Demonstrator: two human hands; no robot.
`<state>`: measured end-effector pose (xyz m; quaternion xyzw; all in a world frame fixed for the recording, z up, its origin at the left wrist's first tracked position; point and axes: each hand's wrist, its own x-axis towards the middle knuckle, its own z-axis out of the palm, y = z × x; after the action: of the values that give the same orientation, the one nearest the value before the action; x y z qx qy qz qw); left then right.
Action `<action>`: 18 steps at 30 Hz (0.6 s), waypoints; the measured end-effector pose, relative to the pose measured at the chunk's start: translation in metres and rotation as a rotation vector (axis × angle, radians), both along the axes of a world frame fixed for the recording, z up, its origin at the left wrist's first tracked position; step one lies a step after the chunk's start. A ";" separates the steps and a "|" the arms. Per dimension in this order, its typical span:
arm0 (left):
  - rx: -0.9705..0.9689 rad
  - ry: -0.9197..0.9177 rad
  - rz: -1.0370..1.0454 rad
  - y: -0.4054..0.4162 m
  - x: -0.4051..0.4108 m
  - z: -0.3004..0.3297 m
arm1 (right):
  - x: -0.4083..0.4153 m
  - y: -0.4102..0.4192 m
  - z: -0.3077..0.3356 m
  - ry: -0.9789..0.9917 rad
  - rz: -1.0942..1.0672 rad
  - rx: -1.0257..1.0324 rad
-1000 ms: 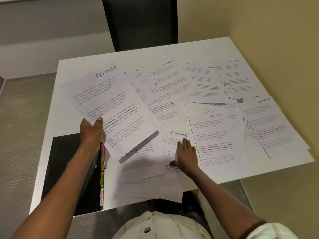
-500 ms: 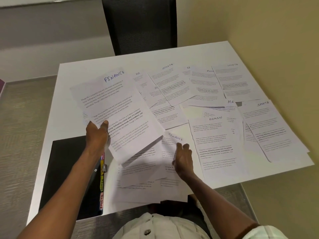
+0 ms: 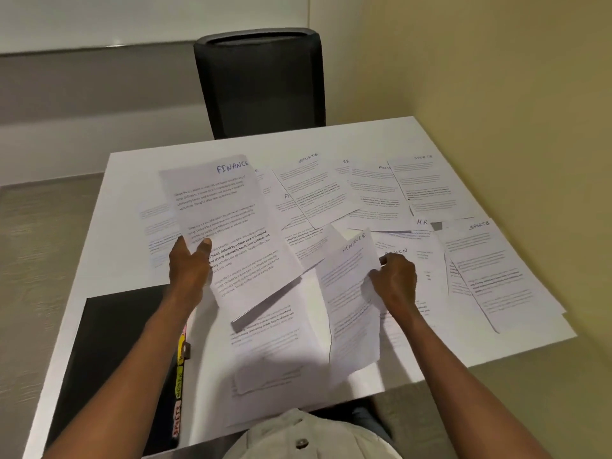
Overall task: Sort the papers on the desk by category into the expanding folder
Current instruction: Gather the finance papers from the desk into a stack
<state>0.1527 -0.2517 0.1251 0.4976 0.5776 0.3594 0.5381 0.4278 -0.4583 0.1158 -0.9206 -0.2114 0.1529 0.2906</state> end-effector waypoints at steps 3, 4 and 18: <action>-0.012 -0.036 -0.012 -0.005 0.017 0.008 | 0.024 -0.003 0.022 -0.079 0.064 -0.045; -0.003 -0.034 -0.014 -0.007 0.022 0.010 | 0.032 -0.003 0.031 -0.101 0.086 -0.044; 0.132 0.065 -0.172 -0.029 0.115 0.040 | 0.120 -0.001 0.161 0.036 0.256 0.553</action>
<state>0.2673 -0.2810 0.1650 0.5911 0.5249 0.3327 0.5142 0.5478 -0.4591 0.2770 -0.7695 -0.3542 0.1414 0.5123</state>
